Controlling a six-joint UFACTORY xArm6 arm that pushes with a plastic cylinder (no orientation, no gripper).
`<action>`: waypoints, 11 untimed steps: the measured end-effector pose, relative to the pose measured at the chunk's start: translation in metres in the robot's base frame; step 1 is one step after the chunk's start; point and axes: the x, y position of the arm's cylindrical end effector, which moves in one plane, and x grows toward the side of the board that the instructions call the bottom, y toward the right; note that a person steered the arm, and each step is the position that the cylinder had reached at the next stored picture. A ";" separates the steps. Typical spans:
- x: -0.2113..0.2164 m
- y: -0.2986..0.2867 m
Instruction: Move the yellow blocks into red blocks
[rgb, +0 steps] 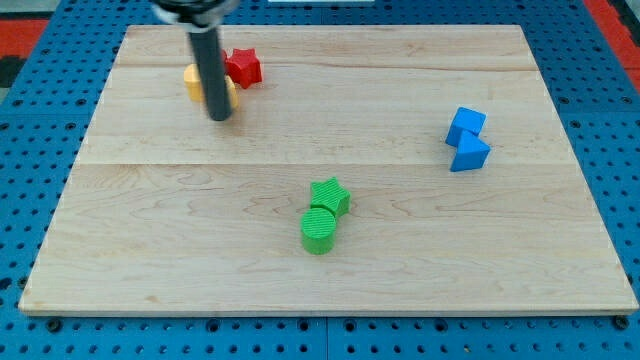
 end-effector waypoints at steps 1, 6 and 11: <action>-0.016 -0.086; 0.027 0.046; 0.011 -0.004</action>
